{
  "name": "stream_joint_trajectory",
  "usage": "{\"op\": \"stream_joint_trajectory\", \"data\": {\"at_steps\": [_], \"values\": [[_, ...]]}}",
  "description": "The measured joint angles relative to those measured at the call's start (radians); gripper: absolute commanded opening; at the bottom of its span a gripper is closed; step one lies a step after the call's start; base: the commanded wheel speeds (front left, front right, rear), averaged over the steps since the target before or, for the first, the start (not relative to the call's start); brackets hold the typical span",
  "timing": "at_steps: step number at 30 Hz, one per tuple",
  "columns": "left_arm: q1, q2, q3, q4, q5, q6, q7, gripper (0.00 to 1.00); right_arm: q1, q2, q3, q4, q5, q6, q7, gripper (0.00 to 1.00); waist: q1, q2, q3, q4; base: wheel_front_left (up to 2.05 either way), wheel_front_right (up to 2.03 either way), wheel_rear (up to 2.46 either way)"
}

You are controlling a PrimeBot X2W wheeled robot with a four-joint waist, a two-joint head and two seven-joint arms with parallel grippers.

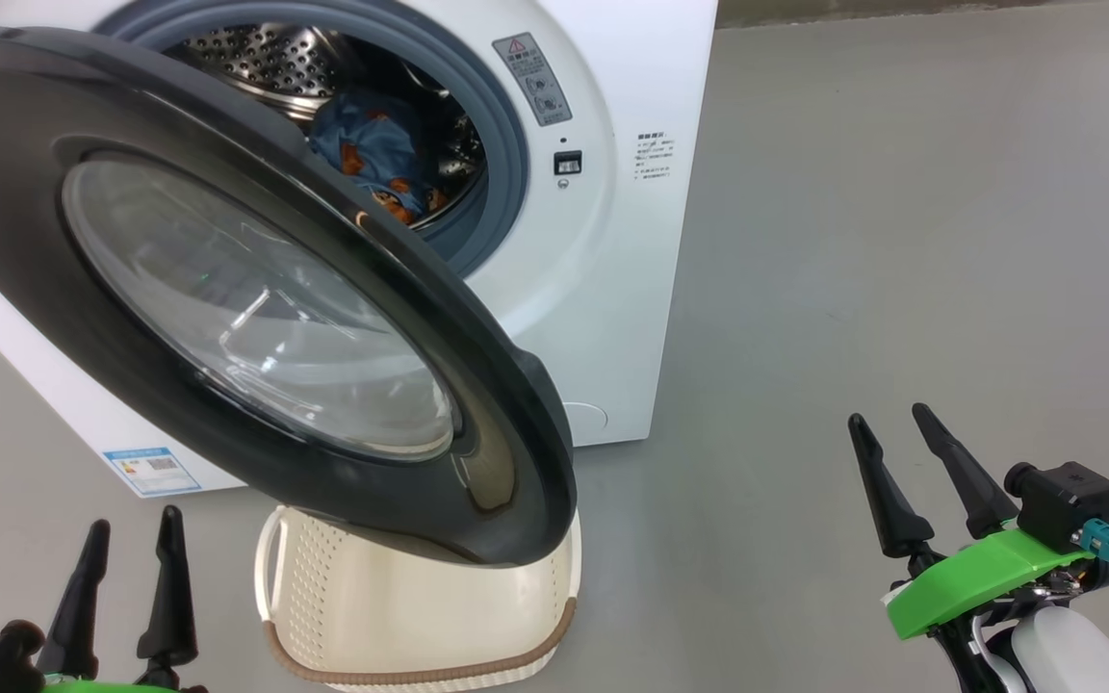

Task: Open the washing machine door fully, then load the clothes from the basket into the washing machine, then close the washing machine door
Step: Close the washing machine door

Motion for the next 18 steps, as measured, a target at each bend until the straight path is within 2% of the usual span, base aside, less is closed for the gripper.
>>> {"op": "stream_joint_trajectory", "data": {"at_steps": [18], "values": [[0.0, -0.013, -0.007, 0.016, 0.001, 0.0, -0.008, 1.0, 0.0, -0.004, 0.0, -0.002, 0.0, 0.0, 0.0, 1.0, 0.0001, 0.0, 0.008, 0.009, 0.0, 0.0, 0.0]]}}
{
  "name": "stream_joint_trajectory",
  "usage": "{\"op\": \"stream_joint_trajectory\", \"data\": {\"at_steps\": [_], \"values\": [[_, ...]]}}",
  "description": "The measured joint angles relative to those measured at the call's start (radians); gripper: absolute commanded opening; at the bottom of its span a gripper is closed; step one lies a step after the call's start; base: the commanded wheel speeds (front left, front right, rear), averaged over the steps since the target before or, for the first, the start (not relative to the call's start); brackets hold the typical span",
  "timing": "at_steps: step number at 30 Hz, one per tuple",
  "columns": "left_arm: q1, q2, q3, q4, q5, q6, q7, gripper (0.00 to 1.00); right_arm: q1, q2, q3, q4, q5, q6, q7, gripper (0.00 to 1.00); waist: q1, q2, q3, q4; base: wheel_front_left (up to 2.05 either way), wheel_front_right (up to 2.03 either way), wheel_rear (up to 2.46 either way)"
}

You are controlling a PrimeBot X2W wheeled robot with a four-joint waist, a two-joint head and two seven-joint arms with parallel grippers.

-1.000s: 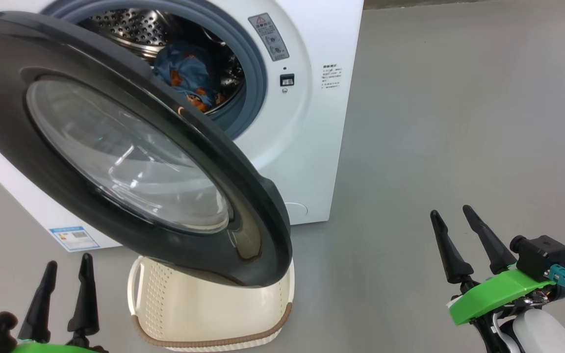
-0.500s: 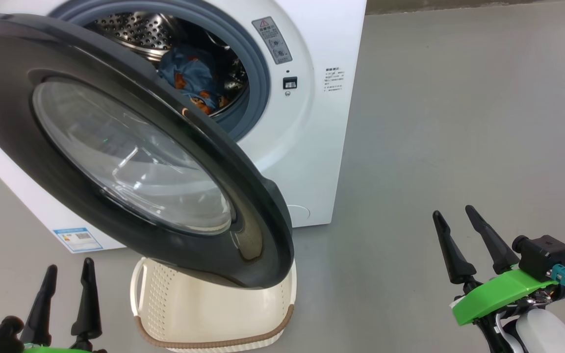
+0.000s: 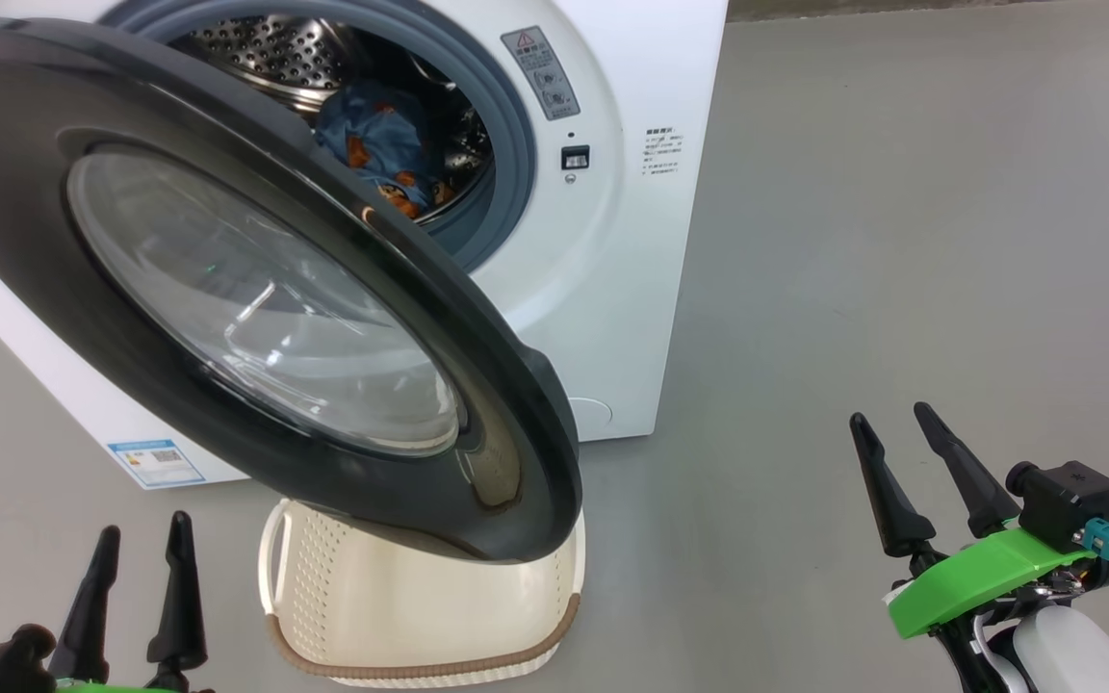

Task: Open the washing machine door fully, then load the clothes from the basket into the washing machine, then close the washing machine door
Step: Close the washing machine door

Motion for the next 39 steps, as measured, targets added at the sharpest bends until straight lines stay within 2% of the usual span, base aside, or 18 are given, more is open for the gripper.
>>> {"op": "stream_joint_trajectory", "data": {"at_steps": [5, 6, 8, 9, 17, 22, 32, 39], "values": [[0.0, -0.002, 0.0, 0.006, 0.0, 0.0, 0.0, 1.0, 0.0, 0.0, -0.001, -0.002, 0.0, 0.0, 0.0, 1.0, 0.0, -0.0001, 0.0, 0.002, 0.0, 0.0, 0.0], [0.0, -0.002, -0.001, 0.006, 0.0, 0.0, 0.0, 1.0, 0.0, 0.0, -0.001, -0.003, 0.0, 0.0, 0.0, 0.87, 0.0, 0.0, 0.0, 0.002, 0.0, 0.0, 0.0], [0.0, -0.004, -0.002, 0.007, 0.0, 0.0, 0.0, 1.0, 0.0, 0.001, -0.003, -0.011, 0.0, 0.0, 0.0, 0.26, 0.0, 0.0, -0.001, 0.004, 0.0, 0.0, 0.0], [0.0, -0.005, -0.003, 0.007, 0.0, 0.0, 0.0, 1.0, 0.0, 0.002, -0.003, -0.016, 0.0, 0.0, 0.0, 0.0, 0.0, -0.0001, -0.002, 0.006, 0.0, 0.0, 0.0], [0.0, -0.008, -0.017, 0.022, 0.0, 0.0, -0.001, 1.0, 0.0, 0.007, -0.003, -0.086, 0.018, 0.0, 0.0, 0.0, 0.0, 0.0, -0.009, 0.052, 0.0, 0.0, 0.0], [-0.001, -0.009, -0.02, 0.031, 0.0, 0.0, -0.001, 1.0, -0.013, 0.033, 0.019, -0.132, 0.029, 0.0, 0.0, 0.0, -0.0001, 0.0, -0.015, 0.094, 0.0, 0.0, 0.0], [0.0, -0.011, -0.031, 0.042, 0.0, -0.002, -0.001, 1.0, -0.06, 0.051, 0.057, -0.295, 0.034, 0.0, 0.0, 0.0, -0.0001, 0.0, -0.033, 0.19, 0.0, 0.0, 0.0], [0.0, -0.01, -0.031, 0.047, -0.004, -0.005, -0.001, 1.0, -0.06, 0.052, 0.132, -0.435, 0.023, 0.0, 0.0, 0.0, 0.0, 0.0, -0.041, 0.241, 0.0, 0.0, 0.0]]}}
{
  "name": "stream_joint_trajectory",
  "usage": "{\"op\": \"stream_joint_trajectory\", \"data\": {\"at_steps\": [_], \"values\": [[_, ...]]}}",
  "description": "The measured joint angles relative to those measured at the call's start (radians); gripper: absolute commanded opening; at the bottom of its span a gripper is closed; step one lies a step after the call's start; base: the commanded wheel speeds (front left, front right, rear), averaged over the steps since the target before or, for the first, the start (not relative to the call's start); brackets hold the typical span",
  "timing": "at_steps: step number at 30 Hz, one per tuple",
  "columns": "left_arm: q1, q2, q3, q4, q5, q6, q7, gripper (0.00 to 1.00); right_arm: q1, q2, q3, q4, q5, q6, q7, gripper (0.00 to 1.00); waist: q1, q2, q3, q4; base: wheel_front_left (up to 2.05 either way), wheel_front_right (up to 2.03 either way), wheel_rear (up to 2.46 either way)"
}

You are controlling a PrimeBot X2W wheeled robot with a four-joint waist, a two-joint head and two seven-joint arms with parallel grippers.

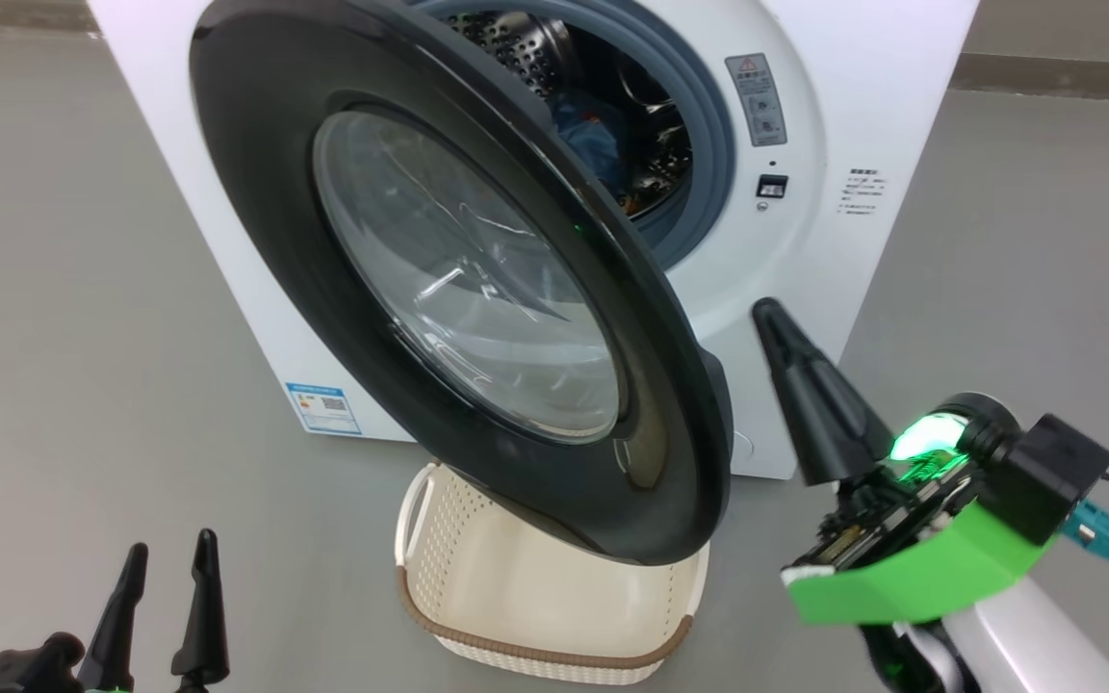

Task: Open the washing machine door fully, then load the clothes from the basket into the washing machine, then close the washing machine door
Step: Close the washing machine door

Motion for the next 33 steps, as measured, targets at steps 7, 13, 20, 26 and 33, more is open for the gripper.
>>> {"op": "stream_joint_trajectory", "data": {"at_steps": [7, 13, 20, 26, 33], "values": [[0.0, 0.0, -0.003, 0.007, -0.005, 0.0, 0.0, 1.0, 0.001, -0.009, 0.11, -0.046, -0.018, 0.0, -0.003, 0.0, 0.0, 0.0, -0.005, 0.016, 0.0, 0.0, 0.0], [0.0, 0.0, -0.003, 0.015, -0.006, 0.0, 0.0, 1.0, 0.001, -0.041, 0.219, 0.033, -0.017, 0.0, -0.003, 0.0, 0.0, 0.0, -0.002, 0.019, 0.0, 0.0, 0.0], [-0.004, -0.004, -0.009, 0.017, -0.007, -0.001, 0.0, 1.0, -0.032, -0.068, 0.287, 0.169, -0.005, 0.0, -0.002, 0.0, 0.0, 0.0, 0.017, 0.03, 0.0, 0.0, 0.0], [-0.009, -0.006, -0.013, 0.023, -0.007, -0.001, -0.003, 1.0, -0.071, -0.087, 0.297, 0.284, 0.013, 0.0, -0.002, 0.0, 0.0, 0.0, 0.042, 0.048, 0.0, 0.0, 0.0], [-0.033, -0.008, -0.013, 0.023, -0.007, -0.009, -0.003, 1.0, -0.104, -0.089, 0.274, 0.342, 0.021, 0.001, -0.002, 0.0, 0.0, 0.0, 0.081, 0.065, 0.0, 0.0, 0.0]]}}
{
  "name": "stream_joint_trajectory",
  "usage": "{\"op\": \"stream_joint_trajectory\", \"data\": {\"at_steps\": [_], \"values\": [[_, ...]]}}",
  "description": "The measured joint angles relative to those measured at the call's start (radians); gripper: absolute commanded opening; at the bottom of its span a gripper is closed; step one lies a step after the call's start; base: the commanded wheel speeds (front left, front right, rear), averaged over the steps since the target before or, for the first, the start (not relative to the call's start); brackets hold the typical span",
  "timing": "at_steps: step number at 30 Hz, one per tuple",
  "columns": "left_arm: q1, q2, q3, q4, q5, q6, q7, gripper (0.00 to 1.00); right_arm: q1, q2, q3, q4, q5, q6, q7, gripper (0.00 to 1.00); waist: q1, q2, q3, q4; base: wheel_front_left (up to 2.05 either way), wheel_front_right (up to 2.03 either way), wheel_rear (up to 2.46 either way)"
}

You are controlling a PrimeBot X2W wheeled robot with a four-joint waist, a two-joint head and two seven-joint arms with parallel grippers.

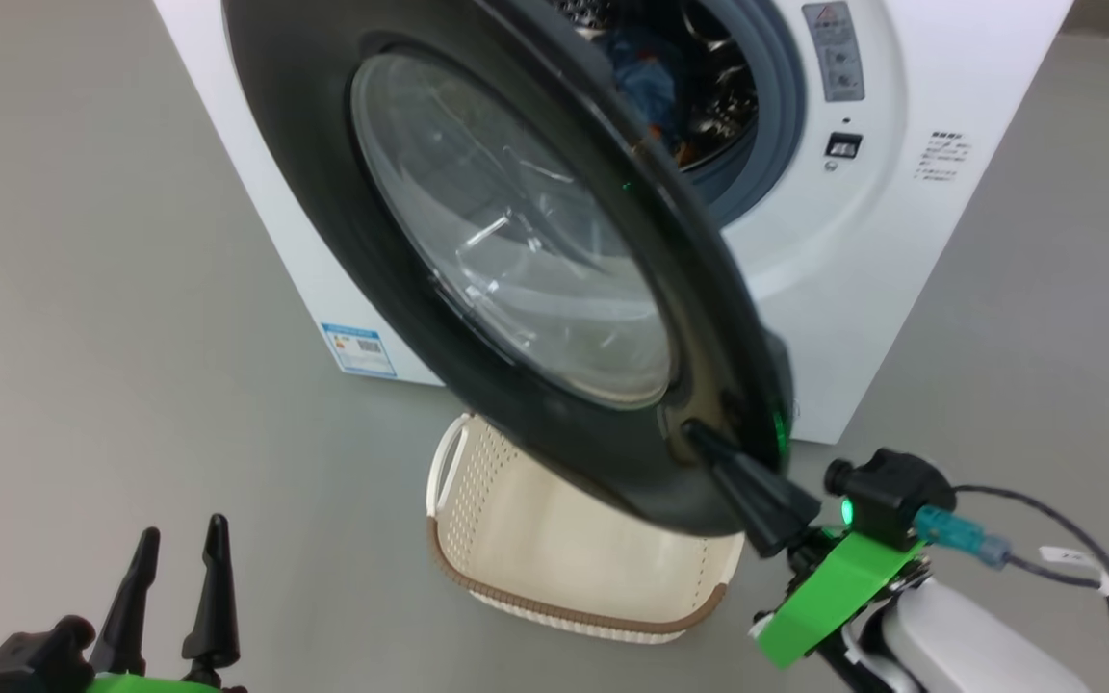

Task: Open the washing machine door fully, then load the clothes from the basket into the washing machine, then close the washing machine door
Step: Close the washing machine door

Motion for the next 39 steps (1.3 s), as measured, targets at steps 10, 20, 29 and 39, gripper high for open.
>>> {"op": "stream_joint_trajectory", "data": {"at_steps": [10, 20, 29, 39], "values": [[-0.017, -0.002, 0.0, -0.001, 0.0, -0.001, 0.0, 1.0, -0.012, -0.007, -0.11, 0.022, -0.002, 0.002, 0.0, 0.0, 0.0, 0.0, 0.061, 0.008, 0.0, 0.0, 0.0], [-0.097, -0.002, -0.005, -0.012, 0.0, -0.002, 0.0, 1.0, -0.125, -0.041, -0.245, 0.037, -0.011, 0.005, 0.0, 0.0, 0.0001, 0.0, 0.168, 0.019, 0.0, 0.0, 0.0], [-0.159, -0.002, -0.005, -0.027, -0.009, -0.009, 0.0, 1.0, -0.275, -0.078, -0.309, 0.067, -0.011, 0.004, 0.0, 0.0, 0.0002, 0.0, 0.275, 0.037, 0.0, 0.0, 0.0], [-0.202, -0.007, -0.027, -0.04, -0.021, -0.009, 0.0, 1.0, -0.438, -0.117, -0.356, 0.153, -0.024, 0.018, -0.002, 0.0, 0.0001, 0.0, 0.363, 0.073, 0.0, 0.0, 0.0]]}}
